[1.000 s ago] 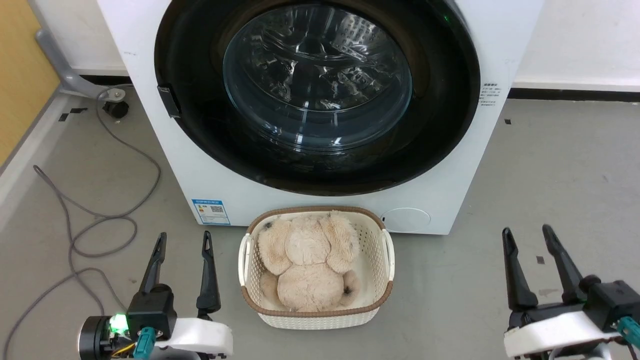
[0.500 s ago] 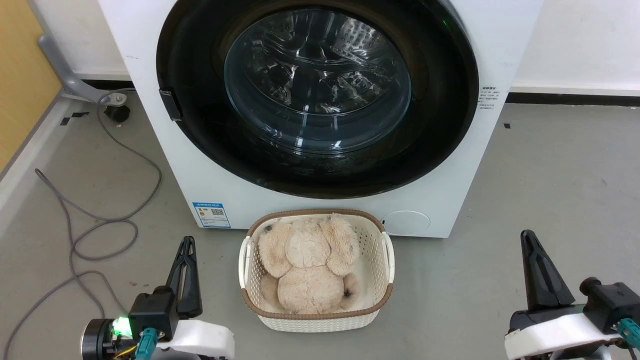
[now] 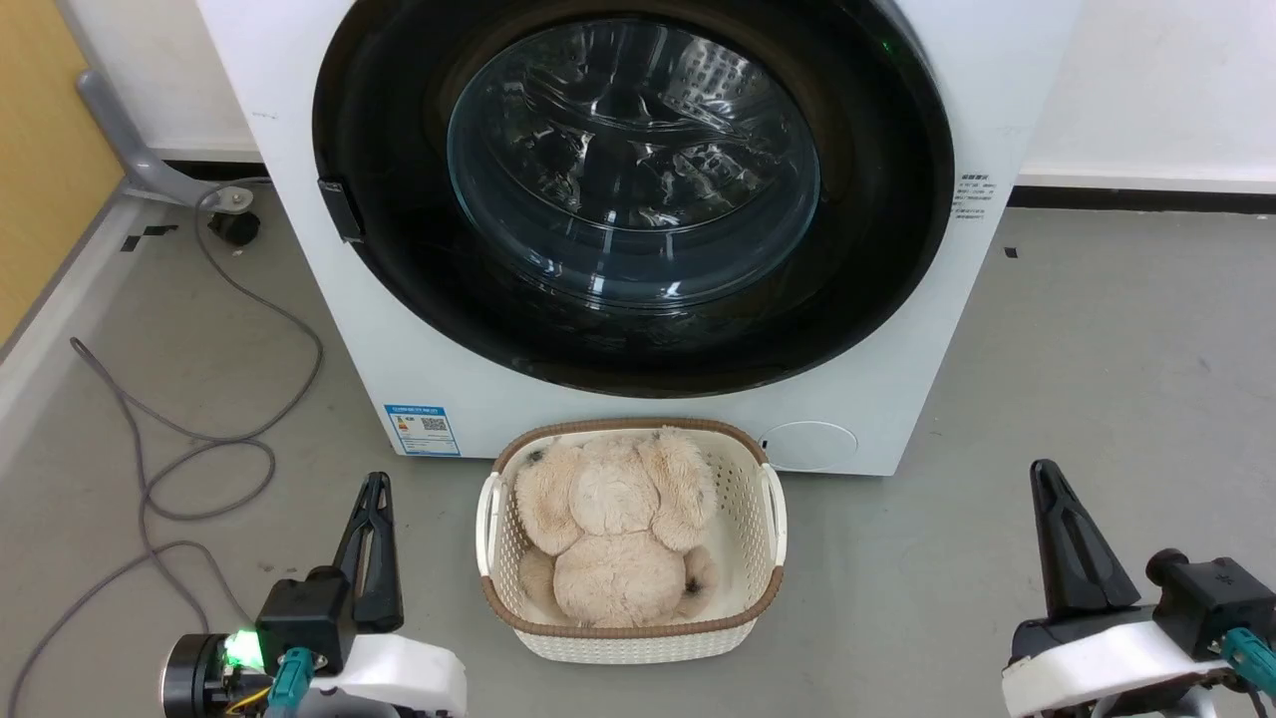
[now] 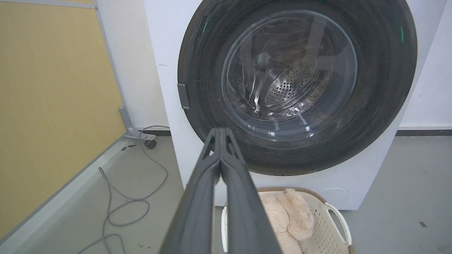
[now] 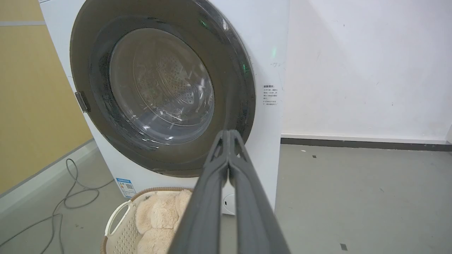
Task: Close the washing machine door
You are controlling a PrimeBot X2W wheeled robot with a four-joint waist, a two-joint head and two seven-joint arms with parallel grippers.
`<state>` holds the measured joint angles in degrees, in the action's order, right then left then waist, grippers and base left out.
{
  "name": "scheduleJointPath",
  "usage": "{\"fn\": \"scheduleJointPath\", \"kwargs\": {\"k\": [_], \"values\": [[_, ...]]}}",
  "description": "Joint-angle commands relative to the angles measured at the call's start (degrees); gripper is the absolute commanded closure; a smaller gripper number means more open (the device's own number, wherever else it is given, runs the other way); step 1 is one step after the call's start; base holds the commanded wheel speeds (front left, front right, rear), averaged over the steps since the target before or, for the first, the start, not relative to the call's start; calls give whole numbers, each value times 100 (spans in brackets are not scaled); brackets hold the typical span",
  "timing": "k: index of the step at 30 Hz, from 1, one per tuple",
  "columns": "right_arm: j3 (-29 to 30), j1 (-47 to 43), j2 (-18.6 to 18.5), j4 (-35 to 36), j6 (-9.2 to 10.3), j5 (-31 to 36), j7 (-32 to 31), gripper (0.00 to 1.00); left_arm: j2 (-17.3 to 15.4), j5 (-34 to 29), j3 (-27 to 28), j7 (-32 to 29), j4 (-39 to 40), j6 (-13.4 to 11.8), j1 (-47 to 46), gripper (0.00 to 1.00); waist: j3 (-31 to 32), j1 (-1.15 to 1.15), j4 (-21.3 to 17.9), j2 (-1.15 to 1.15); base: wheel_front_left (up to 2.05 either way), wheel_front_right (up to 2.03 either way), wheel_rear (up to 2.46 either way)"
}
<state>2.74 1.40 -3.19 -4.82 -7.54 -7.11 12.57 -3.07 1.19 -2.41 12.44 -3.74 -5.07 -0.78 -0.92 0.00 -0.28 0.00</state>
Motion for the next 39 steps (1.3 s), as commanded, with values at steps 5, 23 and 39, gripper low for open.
{"fn": "scheduleJointPath", "kwargs": {"k": [5,23,39], "values": [[-27,-30,7,59,1,75,-96,100,-3,-19,30,-87,51,43,16,100,4,0,2,0,0,0,0],[-72,-50,11,136,2,191,-307,100,1,-37,68,-298,110,127,28,100,20,0,6,0,0,0,0],[-112,-68,15,204,3,294,-495,100,5,-54,103,-485,162,202,37,100,35,0,11,0,0,0,0]]}}
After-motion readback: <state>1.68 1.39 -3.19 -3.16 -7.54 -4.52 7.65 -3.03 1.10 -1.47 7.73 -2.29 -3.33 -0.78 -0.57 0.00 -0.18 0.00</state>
